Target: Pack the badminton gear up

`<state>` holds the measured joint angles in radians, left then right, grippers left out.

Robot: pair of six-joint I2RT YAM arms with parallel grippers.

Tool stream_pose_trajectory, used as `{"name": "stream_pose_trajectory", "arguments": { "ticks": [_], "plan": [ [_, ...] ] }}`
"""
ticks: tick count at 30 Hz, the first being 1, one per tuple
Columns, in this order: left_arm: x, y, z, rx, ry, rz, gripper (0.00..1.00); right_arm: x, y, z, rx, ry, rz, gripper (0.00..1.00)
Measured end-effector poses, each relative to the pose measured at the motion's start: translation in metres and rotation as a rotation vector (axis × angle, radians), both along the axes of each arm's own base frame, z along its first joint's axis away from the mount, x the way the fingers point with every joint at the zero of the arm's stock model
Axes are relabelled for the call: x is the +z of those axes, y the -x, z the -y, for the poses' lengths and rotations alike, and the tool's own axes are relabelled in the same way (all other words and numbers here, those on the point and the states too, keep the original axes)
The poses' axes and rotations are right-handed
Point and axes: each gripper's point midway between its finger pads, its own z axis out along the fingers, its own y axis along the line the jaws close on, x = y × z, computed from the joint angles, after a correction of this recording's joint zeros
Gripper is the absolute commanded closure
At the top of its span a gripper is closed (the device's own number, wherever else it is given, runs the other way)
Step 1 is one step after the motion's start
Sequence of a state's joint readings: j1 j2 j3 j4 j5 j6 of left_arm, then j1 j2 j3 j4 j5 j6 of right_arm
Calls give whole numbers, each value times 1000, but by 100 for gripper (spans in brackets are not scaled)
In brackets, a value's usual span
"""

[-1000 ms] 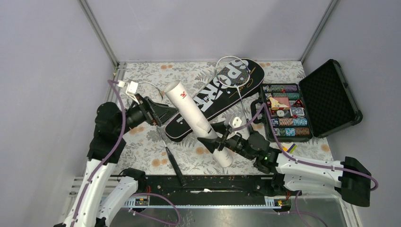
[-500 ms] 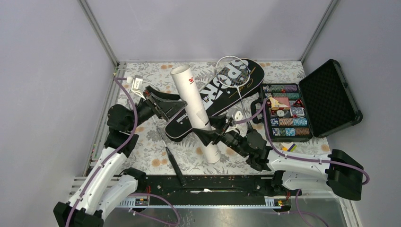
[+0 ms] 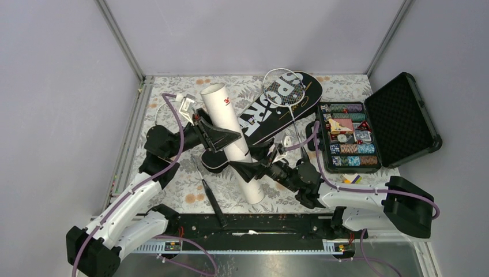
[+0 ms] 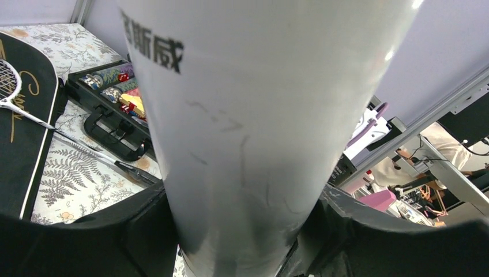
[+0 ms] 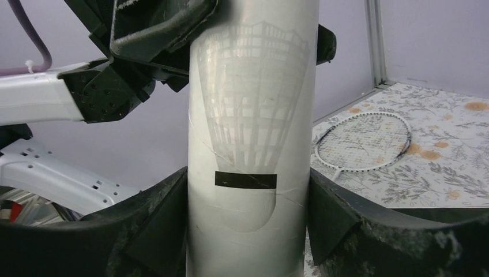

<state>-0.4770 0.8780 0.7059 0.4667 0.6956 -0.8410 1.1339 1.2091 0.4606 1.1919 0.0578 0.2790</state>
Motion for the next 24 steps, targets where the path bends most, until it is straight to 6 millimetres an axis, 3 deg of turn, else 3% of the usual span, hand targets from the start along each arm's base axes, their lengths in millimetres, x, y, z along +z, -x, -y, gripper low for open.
{"name": "stream_pose_trajectory", "arguments": {
  "ticks": [5,10,15,19,24],
  "plan": [
    [-6,2,-2,12,-53,19,51,-6,5,7,12,-4,-28,17],
    [-1,-2,-7,53,-161,60,54,-16,7,36,-44,33,-72,13],
    [8,-8,-19,127,-276,137,56,-28,6,68,-124,70,-143,25],
    [-3,-14,-36,214,-412,191,57,-73,-8,92,-274,183,-363,31],
    [-37,-16,-66,300,-629,257,61,-141,-11,119,-432,445,-567,45]
  ]
}}
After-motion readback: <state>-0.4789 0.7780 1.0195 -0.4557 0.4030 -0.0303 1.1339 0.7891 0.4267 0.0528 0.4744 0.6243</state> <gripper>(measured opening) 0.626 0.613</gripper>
